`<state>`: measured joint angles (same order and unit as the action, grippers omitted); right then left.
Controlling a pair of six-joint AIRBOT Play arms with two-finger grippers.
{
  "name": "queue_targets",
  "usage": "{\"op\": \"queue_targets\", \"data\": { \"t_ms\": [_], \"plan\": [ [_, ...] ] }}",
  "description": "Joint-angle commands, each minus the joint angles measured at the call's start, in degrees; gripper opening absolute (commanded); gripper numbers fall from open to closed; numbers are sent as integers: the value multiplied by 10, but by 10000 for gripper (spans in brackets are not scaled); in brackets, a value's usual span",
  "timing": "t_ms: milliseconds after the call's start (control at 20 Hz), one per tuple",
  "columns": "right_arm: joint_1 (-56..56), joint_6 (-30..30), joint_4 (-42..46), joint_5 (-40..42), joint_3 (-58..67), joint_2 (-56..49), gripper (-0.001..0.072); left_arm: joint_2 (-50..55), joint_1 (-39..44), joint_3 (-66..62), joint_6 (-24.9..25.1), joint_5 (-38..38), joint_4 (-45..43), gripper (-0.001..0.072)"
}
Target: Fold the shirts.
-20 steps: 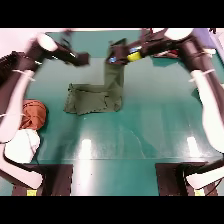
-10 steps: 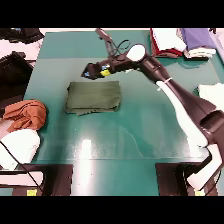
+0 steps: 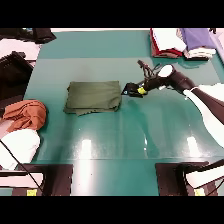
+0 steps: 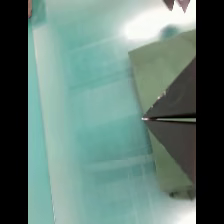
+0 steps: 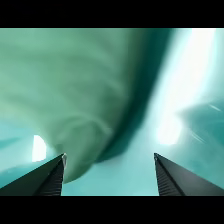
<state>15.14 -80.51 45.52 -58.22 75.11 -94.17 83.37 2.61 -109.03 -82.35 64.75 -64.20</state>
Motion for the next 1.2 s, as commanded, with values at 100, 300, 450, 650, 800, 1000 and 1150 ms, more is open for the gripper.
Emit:
{"op": "queue_targets", "data": {
  "t_ms": [100, 300, 450, 650, 800, 1000, 1150],
  "plan": [
    [15, 54, -172, 61, -40, -69, 625, 14, 29, 4, 3, 0, 3, 32],
    [44, 92, -255, 112, -18, -105, 576, 15, 29, 4, 3, 7, 2, 32],
    [56, 92, -231, 105, 50, -136, 447, 15, 29, 4, 3, 10, 3, 33],
    [59, 90, -149, 94, 121, -144, 20, 15, 29, 4, 3, 25, 5, 32],
    [29, 79, -106, 85, 141, -107, 20, 15, 52, 4, 3, 28, 5, 31],
    [-70, 24, 59, 30, 142, -4, 20, 15, 114, 4, 15, 27, 3, 32],
    [-177, -1, 171, -39, 142, 69, 19, 15, 150, 4, 19, 17, 3, 32]
  ]
}}
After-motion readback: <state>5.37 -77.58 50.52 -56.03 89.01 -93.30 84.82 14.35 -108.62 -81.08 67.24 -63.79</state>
